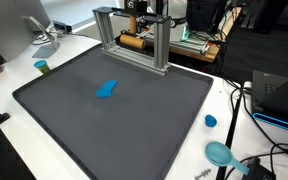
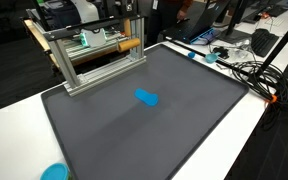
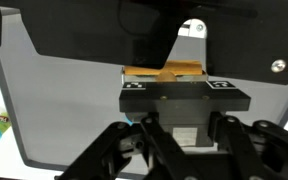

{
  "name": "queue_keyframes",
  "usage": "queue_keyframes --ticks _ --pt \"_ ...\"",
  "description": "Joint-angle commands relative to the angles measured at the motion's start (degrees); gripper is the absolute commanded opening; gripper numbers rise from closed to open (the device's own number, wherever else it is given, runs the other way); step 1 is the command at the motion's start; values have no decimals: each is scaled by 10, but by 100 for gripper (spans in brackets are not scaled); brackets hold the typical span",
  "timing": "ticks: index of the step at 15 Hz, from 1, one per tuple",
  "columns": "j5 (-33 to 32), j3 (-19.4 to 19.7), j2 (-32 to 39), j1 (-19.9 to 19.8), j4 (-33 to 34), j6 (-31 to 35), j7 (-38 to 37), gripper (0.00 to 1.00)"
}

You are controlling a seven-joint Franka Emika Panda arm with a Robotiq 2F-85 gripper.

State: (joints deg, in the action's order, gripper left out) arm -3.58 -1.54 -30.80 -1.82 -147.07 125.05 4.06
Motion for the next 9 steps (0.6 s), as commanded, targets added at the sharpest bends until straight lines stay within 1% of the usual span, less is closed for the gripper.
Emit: queue_keyframes --ticks 1,9 --pt "-8 3 -15 6 7 -38 -8 22" --pt "0 9 -42 7 -34 -41 -9 22"
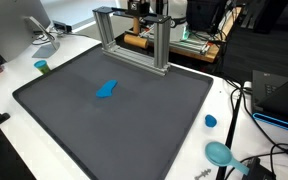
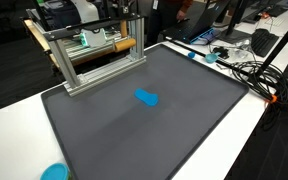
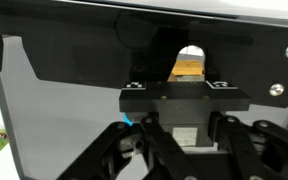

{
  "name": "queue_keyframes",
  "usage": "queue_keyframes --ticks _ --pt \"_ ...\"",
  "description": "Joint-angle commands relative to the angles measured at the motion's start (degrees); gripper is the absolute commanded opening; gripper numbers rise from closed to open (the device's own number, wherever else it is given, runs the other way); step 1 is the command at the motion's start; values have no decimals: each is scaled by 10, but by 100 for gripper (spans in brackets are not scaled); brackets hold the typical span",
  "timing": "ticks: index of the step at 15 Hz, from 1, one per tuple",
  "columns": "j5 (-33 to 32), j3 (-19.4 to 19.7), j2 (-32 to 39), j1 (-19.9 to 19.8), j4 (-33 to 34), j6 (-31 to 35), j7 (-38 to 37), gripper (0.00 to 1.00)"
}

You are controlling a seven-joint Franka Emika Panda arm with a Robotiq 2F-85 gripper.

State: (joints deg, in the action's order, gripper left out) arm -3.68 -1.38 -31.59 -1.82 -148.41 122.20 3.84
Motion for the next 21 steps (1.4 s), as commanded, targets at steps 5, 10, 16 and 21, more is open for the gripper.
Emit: queue_keyframes --ticks 5,10,16,21 --pt "5 5 -63 11 -50 -16 -17 22" --pt "8 4 -87 14 -65 -29 -35 22" --pt "20 12 -101 12 -69 -31 -52 87" --pt "19 33 -150 -12 -62 -34 -64 100"
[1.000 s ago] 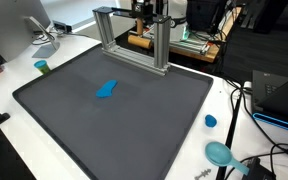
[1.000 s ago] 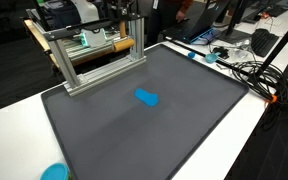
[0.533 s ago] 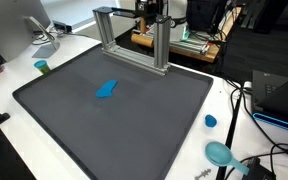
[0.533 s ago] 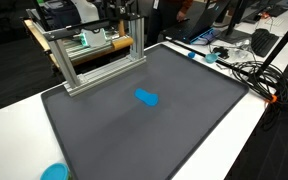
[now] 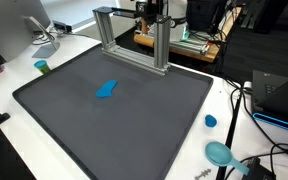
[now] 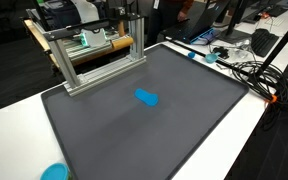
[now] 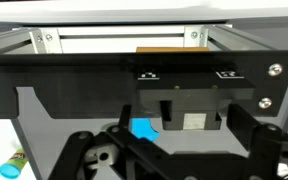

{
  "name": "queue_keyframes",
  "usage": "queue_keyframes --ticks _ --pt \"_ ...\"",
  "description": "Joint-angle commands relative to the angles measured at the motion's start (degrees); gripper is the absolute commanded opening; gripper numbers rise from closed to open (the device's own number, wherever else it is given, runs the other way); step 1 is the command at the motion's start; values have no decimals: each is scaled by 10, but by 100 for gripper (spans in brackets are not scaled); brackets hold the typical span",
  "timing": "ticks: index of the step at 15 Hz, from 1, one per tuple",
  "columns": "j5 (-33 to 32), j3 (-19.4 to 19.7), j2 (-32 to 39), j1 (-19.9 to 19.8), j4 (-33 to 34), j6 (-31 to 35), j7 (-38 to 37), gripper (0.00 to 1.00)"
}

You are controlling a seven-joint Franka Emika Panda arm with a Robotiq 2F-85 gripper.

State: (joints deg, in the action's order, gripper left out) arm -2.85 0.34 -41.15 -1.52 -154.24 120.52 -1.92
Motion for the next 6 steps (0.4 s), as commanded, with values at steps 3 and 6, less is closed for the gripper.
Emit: queue_keyframes --ticks 3,6 --pt "15 45 -100 -38 -3 3 -5 100" --pt "5 47 -87 -45 5 10 2 100"
